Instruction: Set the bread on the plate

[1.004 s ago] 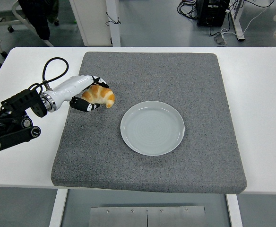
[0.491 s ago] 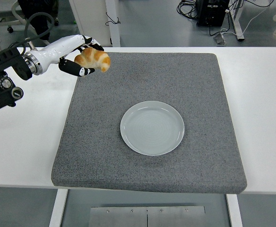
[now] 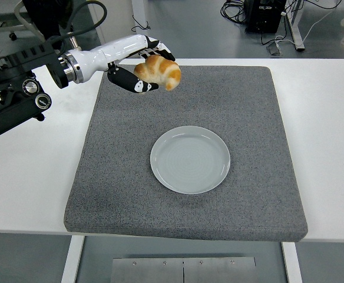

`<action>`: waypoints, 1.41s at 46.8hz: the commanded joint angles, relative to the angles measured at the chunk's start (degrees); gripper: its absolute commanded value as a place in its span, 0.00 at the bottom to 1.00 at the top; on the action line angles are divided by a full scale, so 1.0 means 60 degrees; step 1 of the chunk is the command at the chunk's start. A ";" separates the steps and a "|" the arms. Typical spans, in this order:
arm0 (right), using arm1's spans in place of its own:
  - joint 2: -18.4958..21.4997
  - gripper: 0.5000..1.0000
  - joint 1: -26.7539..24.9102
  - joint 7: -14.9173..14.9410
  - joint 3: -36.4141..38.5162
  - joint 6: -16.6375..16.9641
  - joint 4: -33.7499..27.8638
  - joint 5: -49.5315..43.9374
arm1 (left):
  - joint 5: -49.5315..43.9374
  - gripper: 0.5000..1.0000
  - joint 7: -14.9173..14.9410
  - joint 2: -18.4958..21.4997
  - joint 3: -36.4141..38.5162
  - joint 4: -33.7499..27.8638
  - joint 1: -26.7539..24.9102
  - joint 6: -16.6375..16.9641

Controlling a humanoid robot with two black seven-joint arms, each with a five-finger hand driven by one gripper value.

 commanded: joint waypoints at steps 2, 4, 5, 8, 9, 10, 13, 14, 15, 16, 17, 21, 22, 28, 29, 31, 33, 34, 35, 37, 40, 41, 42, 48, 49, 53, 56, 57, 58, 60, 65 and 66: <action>0.0000 1.00 0.0001 0.0001 0.0000 0.0001 0.0000 0.0000 | 0.0383 0.32 -0.0070 -0.0315 0.0030 -0.0002 0.0015 -0.0039; 0.0000 1.00 0.0001 0.0015 0.0000 0.0001 0.0000 0.0000 | 0.0559 0.33 -0.0100 -0.0447 0.0030 -0.0017 0.0015 -0.0039; 0.0000 1.00 0.0001 0.0001 0.0000 0.0001 0.0000 0.0000 | 0.0618 0.33 -0.0100 -0.0505 0.0030 -0.0017 0.0029 -0.0039; 0.0000 1.00 0.0001 0.0001 0.0000 0.0001 0.0000 0.0000 | 0.0706 0.33 -0.0114 -0.0608 0.0030 -0.0017 0.0030 -0.0039; 0.0000 1.00 0.0001 0.0001 0.0000 0.0001 0.0000 0.0000 | 0.0735 0.33 -0.0114 -0.0623 0.0030 -0.0017 0.0030 -0.0054; 0.0000 1.00 0.0001 0.0001 0.0000 0.0001 0.0000 0.0000 | 0.0735 0.33 -0.0143 -0.0623 0.0030 -0.0032 0.0030 -0.0054; 0.0000 1.00 0.0001 0.0001 0.0000 0.0001 0.0000 0.0000 | 0.0764 0.34 -0.0231 -0.0682 0.0045 -0.0032 0.0015 -0.0054; 0.0000 1.00 0.0001 0.0001 0.0000 0.0001 0.0000 0.0000 | 0.0779 0.34 -0.0261 -0.0696 0.0059 -0.0046 0.0000 -0.0054; 0.0000 1.00 0.0001 0.0001 0.0000 0.0001 0.0000 0.0000 | 0.0823 0.34 -0.0275 -0.0711 0.0059 -0.0046 0.0000 -0.0054; 0.0000 1.00 0.0001 0.0001 0.0000 0.0001 0.0000 0.0000 | 0.0910 0.34 -0.0290 -0.0725 0.0059 -0.0046 0.0000 -0.0054; 0.0000 1.00 0.0001 0.0001 0.0000 0.0001 0.0000 0.0000 | 0.0998 0.34 -0.0305 -0.0740 0.0045 -0.0061 0.0000 -0.0054; 0.0000 1.00 0.0001 0.0001 0.0000 0.0001 0.0000 0.0000 | 0.1335 0.34 -0.0378 -0.0886 0.0045 -0.0090 0.0015 -0.0054; 0.0000 1.00 0.0001 0.0001 0.0000 0.0001 0.0000 0.0000 | 0.1379 0.34 -0.0422 -0.0916 0.0045 -0.0105 0.0015 -0.0054; 0.0000 1.00 0.0001 0.0001 0.0000 0.0001 0.0000 0.0000 | 0.1468 0.35 -0.0539 -0.0975 0.0059 -0.0339 0.0015 -0.0054; 0.0000 1.00 0.0001 0.0001 0.0000 0.0001 0.0000 0.0000 | 0.1497 0.35 -0.0554 -0.0975 0.0059 -0.0368 0.0015 -0.0054; 0.0000 1.00 0.0001 0.0001 0.0000 0.0001 0.0000 0.0000 | 0.1512 0.36 -0.0568 -0.1004 0.0059 -0.0412 0.0015 -0.0054; 0.0000 1.00 0.0001 0.0001 0.0000 0.0001 0.0000 0.0000 | 0.1512 0.37 -0.0642 -0.1091 0.0074 -0.0427 0.0015 -0.0054; 0.0000 1.00 0.0001 0.0001 0.0000 0.0001 0.0000 0.0000 | 0.1512 0.37 -0.0685 -0.1106 0.0103 -0.0427 0.0015 -0.0054; 0.0000 1.00 0.0001 0.0001 0.0000 0.0001 0.0000 0.0000 | 0.1526 0.37 -0.0715 -0.1150 0.0118 -0.0427 0.0015 -0.0054; 0.0000 1.00 0.0001 0.0001 0.0000 0.0001 0.0000 0.0000 | 0.1570 0.38 -0.0759 -0.1194 0.0133 -0.0427 0.0015 -0.0054; 0.0000 1.00 0.0001 0.0001 0.0000 0.0001 0.0000 0.0000 | 0.1789 0.38 -0.0774 -0.1326 0.0133 -0.0442 0.0044 -0.0054; 0.0000 1.00 0.0001 0.0001 0.0000 0.0001 0.0000 0.0000 | 0.1877 0.38 -0.0774 -0.1384 0.0133 -0.0442 0.0059 -0.0054; 0.0000 1.00 0.0001 0.0001 0.0000 0.0001 0.0000 0.0000 | 0.1965 0.38 -0.0788 -0.1428 0.0133 -0.0442 0.0059 -0.0054; 0.0000 1.00 0.0001 0.0001 0.0000 0.0001 0.0000 0.0000 | 0.2229 0.38 -0.0803 -0.1517 0.0133 -0.0442 0.0088 -0.0054; 0.0000 1.00 0.0001 0.0001 0.0000 0.0001 0.0000 0.0000 | 0.2258 0.38 -0.0803 -0.1517 0.0133 -0.0442 0.0088 -0.0054; 0.0000 1.00 0.0001 0.0001 0.0000 0.0001 0.0000 0.0000 | 0.2288 0.38 -0.0803 -0.1517 0.0147 -0.0442 0.0117 -0.0054; 0.0000 1.00 0.0001 0.0001 0.0000 0.0001 0.0000 0.0000 | 0.2303 0.38 -0.0817 -0.1517 0.0264 -0.0442 0.0132 -0.0054; 0.0000 1.00 0.0001 0.0001 0.0000 0.0001 0.0000 0.0000 | 0.2332 0.38 -0.0803 -0.1531 0.0293 -0.0442 0.0147 -0.0039; 0.0000 1.00 0.0001 0.0001 0.0000 0.0001 0.0000 0.0000 | 0.2361 0.38 -0.0803 -0.1560 0.0323 -0.0442 0.0161 -0.0039; 0.0000 1.00 0.0001 0.0001 0.0000 0.0001 0.0000 0.0000 | 0.2492 0.38 -0.0803 -0.1634 0.0352 -0.0442 0.0190 -0.0039; 0.0000 1.00 0.0001 0.0001 0.0000 0.0001 0.0000 0.0000 | 0.2829 0.38 -0.0803 -0.1678 0.0352 -0.0442 0.0366 -0.0025; 0.0000 1.00 0.0001 0.0001 0.0000 0.0001 0.0000 0.0000 | 0.2874 0.39 -0.0803 -0.1692 0.0352 -0.0442 0.0395 -0.0010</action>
